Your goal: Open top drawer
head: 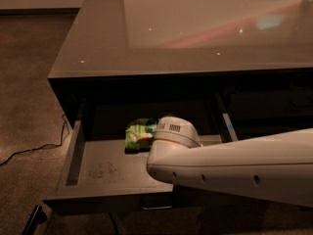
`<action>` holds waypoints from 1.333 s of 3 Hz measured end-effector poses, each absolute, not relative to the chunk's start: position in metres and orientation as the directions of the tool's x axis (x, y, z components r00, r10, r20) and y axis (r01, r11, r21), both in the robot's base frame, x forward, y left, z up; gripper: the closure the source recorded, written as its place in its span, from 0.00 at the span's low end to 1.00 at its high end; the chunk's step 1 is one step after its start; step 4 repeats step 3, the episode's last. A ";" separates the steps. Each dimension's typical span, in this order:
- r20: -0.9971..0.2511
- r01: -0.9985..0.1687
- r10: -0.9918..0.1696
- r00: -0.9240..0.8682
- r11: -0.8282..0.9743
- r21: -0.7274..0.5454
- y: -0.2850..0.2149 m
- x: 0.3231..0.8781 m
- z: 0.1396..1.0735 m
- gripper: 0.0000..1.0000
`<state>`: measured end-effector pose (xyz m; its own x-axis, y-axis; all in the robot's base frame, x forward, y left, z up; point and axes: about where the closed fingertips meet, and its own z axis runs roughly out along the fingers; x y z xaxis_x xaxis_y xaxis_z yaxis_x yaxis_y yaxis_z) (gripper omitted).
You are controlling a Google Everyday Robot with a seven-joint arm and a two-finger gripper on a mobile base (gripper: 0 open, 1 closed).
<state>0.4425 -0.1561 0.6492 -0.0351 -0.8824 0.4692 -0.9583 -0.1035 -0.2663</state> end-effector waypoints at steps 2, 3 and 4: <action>0.469 -0.958 -0.882 -0.035 -0.103 -0.266 -0.156 0.442 0.649 0.00; 0.469 -0.958 -0.882 -0.035 -0.103 -0.266 -0.156 0.442 0.649 0.00; 0.469 -0.958 -0.882 -0.035 -0.103 -0.266 -0.156 0.442 0.649 0.00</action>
Offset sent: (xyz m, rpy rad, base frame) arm 0.0000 0.0000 0.0000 0.0000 0.0000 0.0000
